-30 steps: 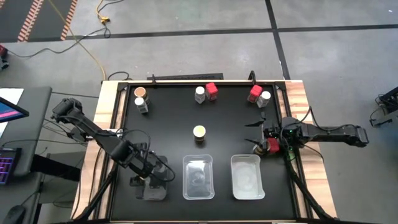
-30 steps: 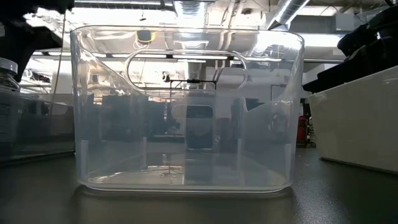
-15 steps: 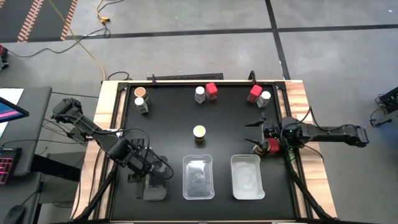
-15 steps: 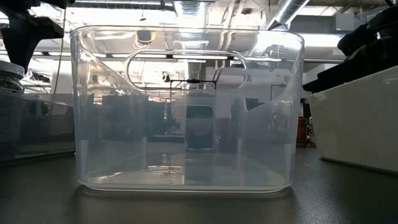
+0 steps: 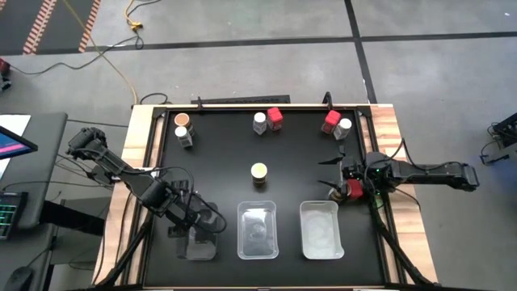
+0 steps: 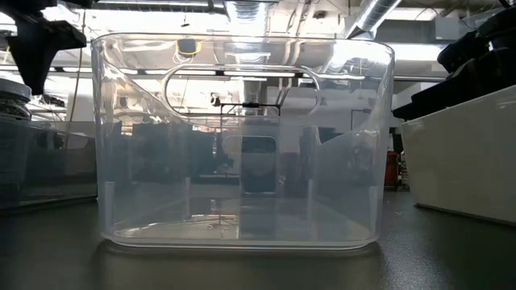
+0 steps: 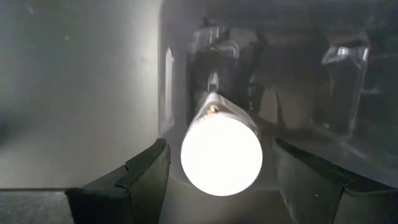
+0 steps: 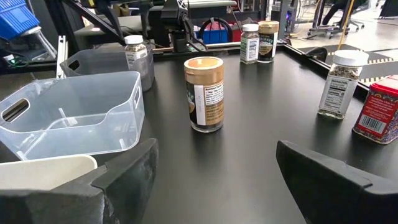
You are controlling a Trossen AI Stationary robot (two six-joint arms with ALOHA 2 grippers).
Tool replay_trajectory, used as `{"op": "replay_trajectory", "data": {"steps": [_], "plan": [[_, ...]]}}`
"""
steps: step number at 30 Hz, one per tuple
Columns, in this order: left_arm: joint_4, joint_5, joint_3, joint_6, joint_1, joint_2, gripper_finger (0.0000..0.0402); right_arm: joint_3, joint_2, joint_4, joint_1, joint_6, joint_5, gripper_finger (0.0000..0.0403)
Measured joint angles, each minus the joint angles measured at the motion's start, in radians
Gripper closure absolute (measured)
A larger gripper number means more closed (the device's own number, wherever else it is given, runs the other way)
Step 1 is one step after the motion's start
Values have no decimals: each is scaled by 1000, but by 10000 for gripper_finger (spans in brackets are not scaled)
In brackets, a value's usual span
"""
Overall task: Sort spices by type
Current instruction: Put the right white seasoning bottle into the black bin
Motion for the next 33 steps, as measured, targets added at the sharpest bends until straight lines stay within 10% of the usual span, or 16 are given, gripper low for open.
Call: {"op": "replay_trajectory", "data": {"steps": [33], "plan": [[-78, -193, 184, 87, 2, -94, 139, 0, 0, 0, 0, 0, 0, 39]]}}
